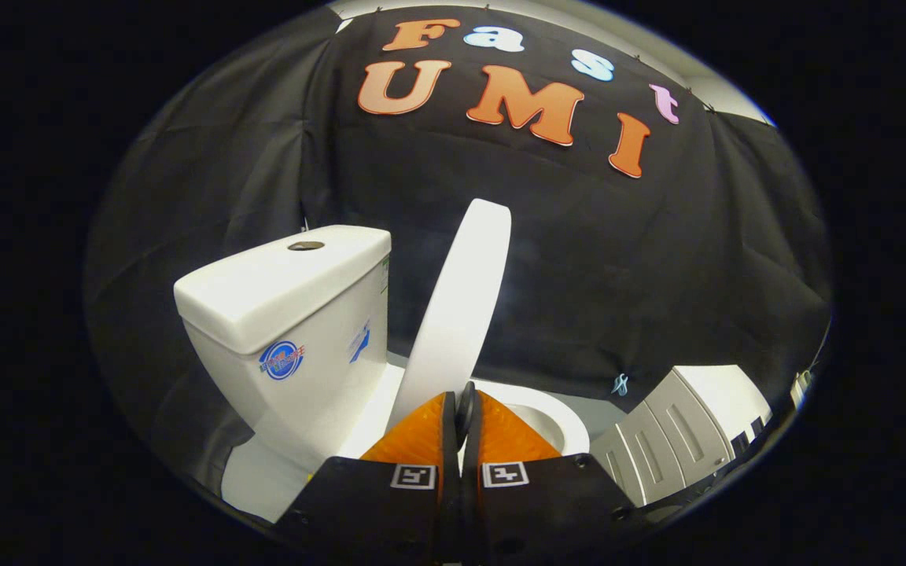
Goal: Open the toilet lid.
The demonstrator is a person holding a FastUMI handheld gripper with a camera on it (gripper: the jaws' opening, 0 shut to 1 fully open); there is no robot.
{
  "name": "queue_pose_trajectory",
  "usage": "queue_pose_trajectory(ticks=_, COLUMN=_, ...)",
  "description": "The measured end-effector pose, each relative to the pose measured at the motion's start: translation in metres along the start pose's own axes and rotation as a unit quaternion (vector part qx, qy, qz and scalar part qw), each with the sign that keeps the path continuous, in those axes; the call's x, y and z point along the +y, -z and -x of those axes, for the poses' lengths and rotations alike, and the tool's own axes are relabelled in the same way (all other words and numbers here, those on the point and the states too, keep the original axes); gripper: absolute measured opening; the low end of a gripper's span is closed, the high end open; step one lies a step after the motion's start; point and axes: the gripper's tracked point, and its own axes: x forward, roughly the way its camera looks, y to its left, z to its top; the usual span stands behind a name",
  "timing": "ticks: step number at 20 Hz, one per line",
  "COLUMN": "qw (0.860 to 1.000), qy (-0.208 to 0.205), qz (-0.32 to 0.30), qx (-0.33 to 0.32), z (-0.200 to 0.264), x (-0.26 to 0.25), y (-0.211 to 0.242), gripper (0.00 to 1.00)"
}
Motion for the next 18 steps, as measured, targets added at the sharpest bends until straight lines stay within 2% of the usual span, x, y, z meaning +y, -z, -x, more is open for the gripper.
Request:
queue_pose_trajectory(ticks=3, qw=0.999, qy=0.021, qz=0.031, qx=-0.002, z=-0.001, x=0.016, y=-0.005, gripper=0.08)
queue_pose_trajectory(ticks=9, qw=0.997, qy=0.028, qz=0.076, qx=-0.017, z=0.001, x=0.057, y=-0.017, gripper=0.08)
queue_pose_trajectory(ticks=18, qw=0.994, qy=0.014, qz=0.106, qx=-0.024, z=0.005, x=0.108, y=-0.024, gripper=0.08)
